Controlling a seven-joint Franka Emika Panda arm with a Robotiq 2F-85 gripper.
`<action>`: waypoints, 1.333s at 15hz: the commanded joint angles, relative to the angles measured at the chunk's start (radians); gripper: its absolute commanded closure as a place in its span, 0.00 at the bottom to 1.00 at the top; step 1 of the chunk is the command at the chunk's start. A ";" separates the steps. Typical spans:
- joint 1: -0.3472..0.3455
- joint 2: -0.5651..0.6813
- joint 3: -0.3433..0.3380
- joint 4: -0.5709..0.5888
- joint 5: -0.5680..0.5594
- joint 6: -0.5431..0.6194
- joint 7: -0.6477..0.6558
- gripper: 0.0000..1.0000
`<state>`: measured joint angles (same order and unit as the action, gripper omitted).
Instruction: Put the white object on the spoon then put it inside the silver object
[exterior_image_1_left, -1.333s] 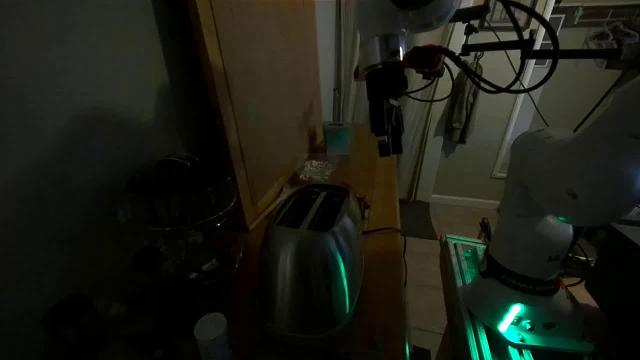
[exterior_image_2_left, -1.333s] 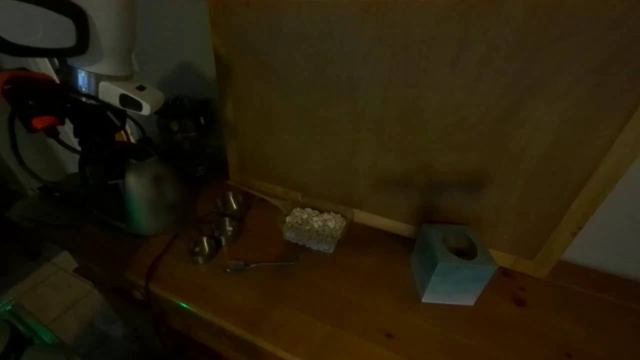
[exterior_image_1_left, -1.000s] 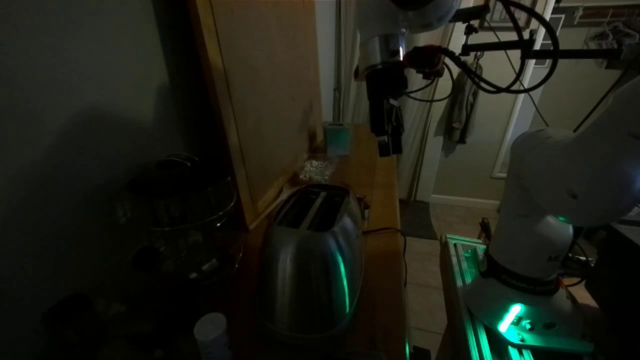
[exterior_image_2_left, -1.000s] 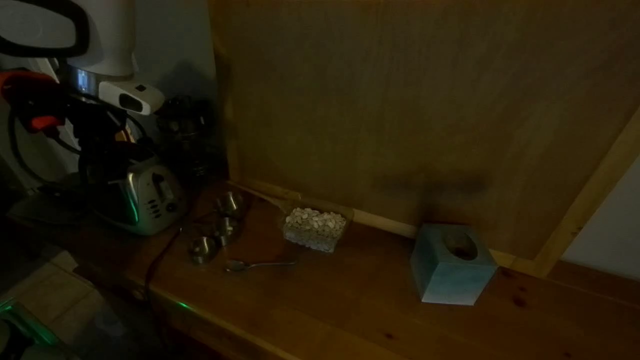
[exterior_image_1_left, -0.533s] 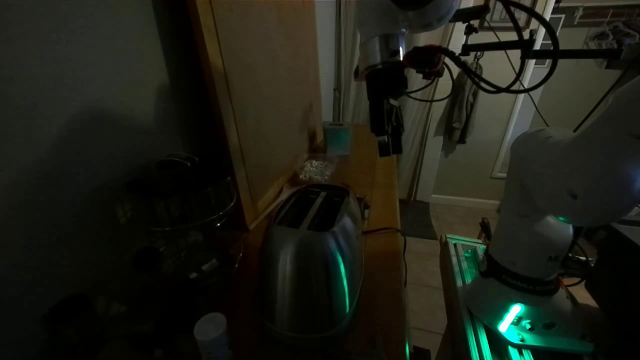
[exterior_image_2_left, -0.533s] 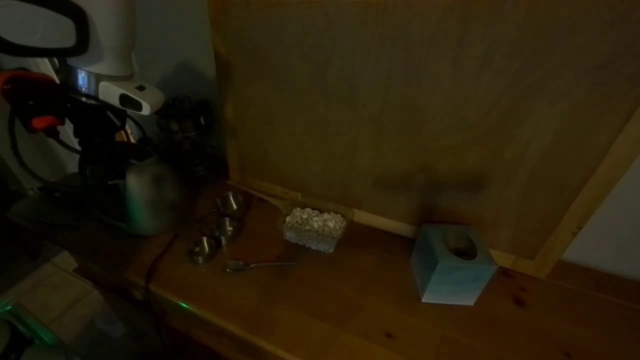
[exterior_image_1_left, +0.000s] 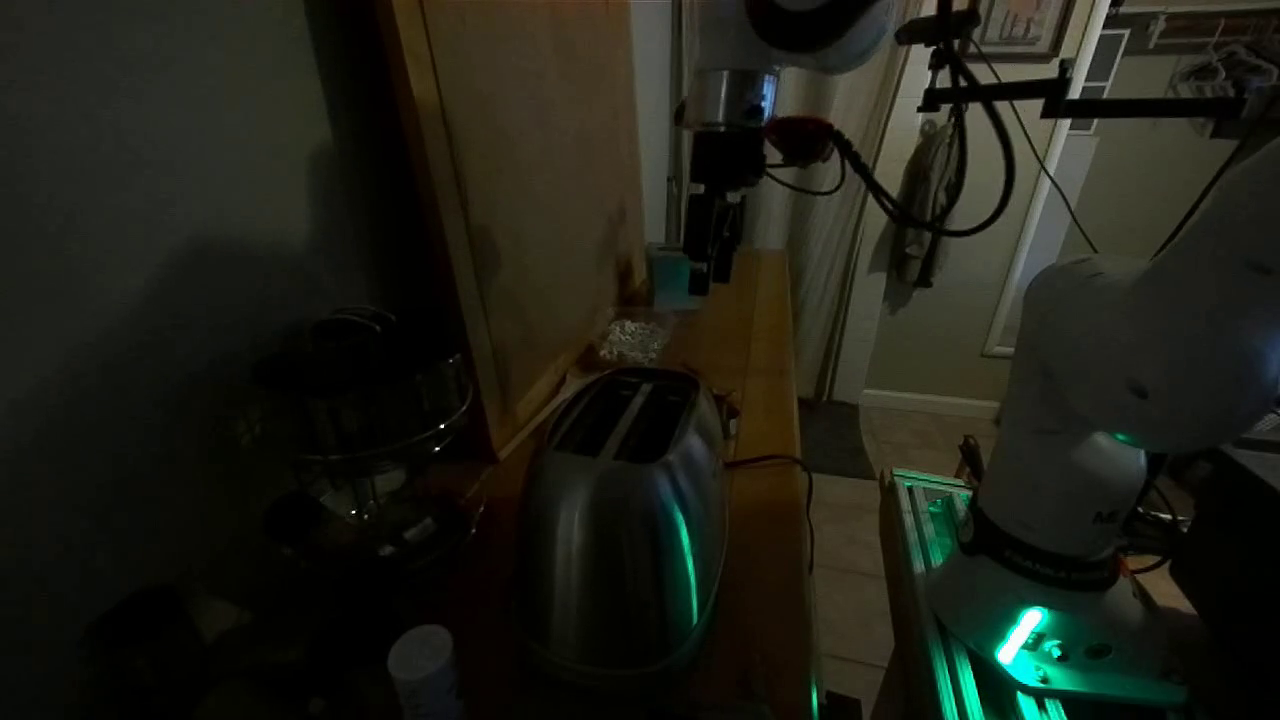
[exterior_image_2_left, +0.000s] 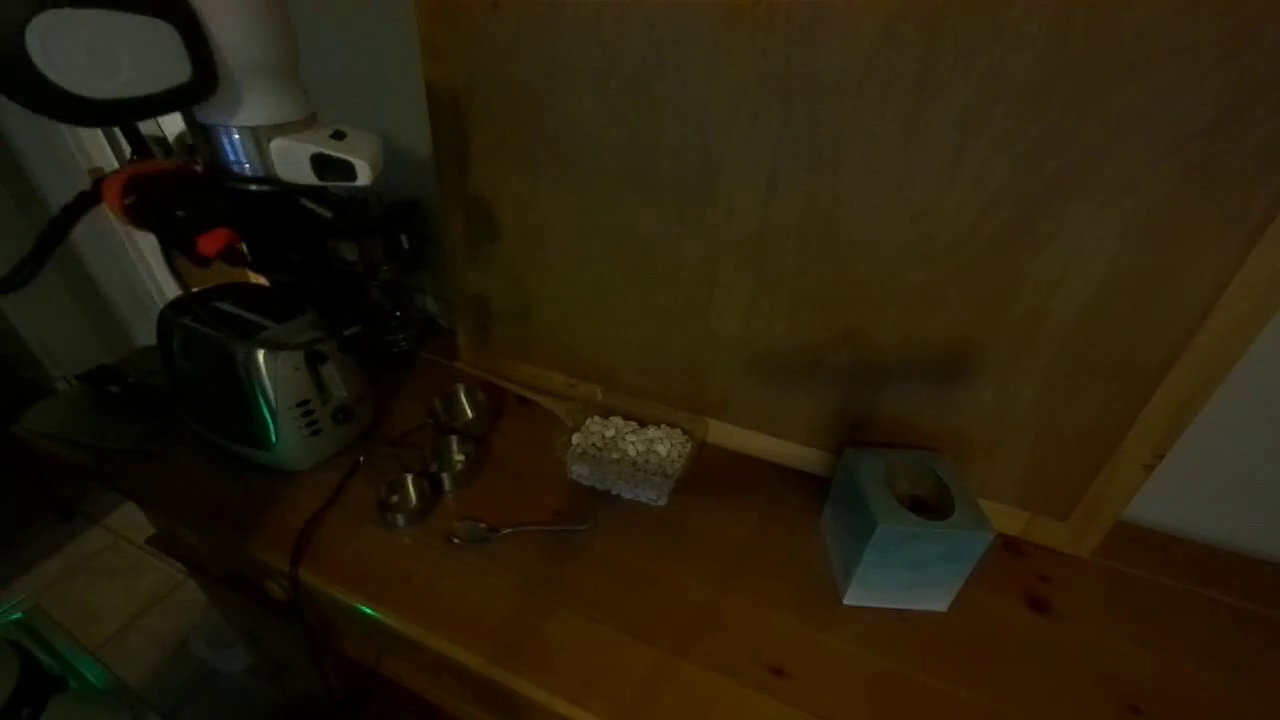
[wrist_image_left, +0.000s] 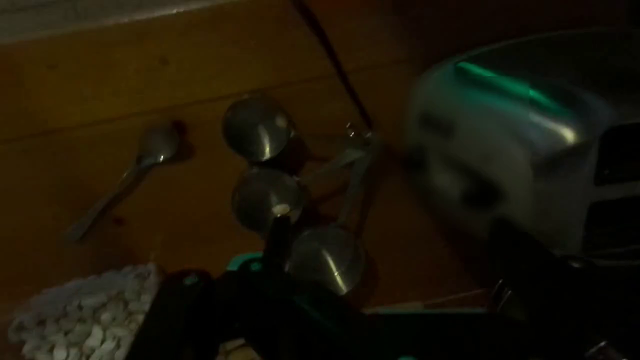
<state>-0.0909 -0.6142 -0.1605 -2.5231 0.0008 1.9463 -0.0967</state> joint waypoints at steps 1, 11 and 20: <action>-0.020 0.143 -0.018 0.064 -0.110 0.166 -0.122 0.00; -0.039 0.224 -0.021 0.089 -0.170 0.277 -0.144 0.00; -0.110 0.531 -0.084 0.251 -0.196 0.506 -0.148 0.00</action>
<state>-0.1706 -0.2121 -0.2370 -2.3608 -0.1545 2.4194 -0.2478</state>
